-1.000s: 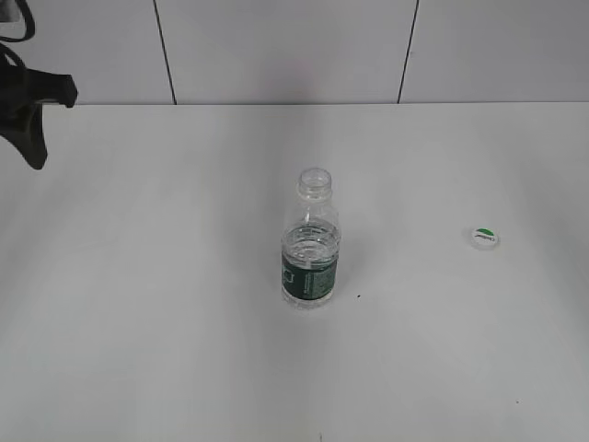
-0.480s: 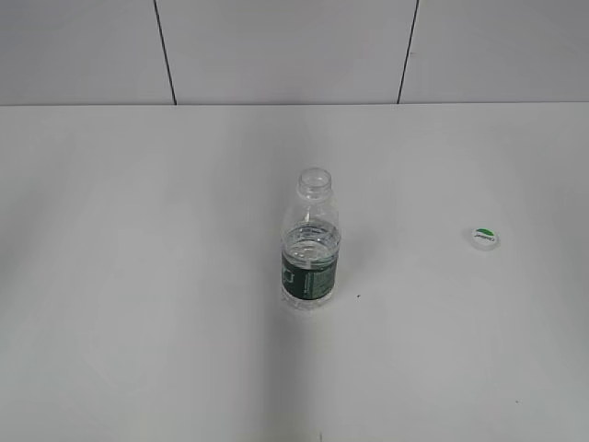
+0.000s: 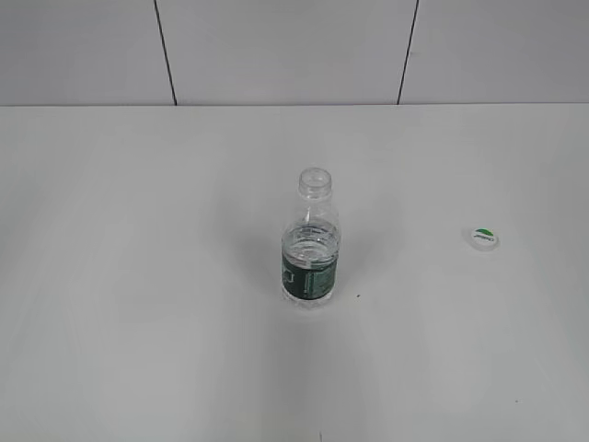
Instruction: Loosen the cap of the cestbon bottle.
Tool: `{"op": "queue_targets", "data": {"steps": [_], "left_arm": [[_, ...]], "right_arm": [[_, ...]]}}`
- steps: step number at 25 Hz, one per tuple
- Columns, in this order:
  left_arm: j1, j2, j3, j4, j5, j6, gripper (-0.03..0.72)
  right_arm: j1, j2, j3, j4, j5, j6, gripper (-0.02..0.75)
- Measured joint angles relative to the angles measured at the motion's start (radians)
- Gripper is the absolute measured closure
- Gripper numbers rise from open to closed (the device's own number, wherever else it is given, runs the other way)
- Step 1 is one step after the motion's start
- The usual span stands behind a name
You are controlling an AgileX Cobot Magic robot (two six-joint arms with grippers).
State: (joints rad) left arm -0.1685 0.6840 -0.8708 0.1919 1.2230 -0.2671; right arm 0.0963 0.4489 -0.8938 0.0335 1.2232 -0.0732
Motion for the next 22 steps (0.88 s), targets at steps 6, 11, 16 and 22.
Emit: {"op": "queue_targets", "data": {"steps": [6,11,16,22], "left_arm": [[0.0,-0.282,0.172,0.006,-0.022,0.021,0.435],[0.0,-0.516,0.269,0.007,-0.031,0.063,0.437],[0.0,-0.68,0.306,-0.005,-0.032,0.066,0.439],[0.0,-0.69,0.316,-0.022,-0.07,0.067,0.44]], "right_arm": [[0.0,-0.204,0.138,-0.003,0.0,-0.011,0.295],[0.0,-0.364,0.244,-0.005,0.0,-0.027,0.295],[0.0,-0.456,0.31,-0.008,0.003,-0.042,0.295],[0.0,-0.456,0.336,-0.01,-0.023,-0.058,0.295]]}}
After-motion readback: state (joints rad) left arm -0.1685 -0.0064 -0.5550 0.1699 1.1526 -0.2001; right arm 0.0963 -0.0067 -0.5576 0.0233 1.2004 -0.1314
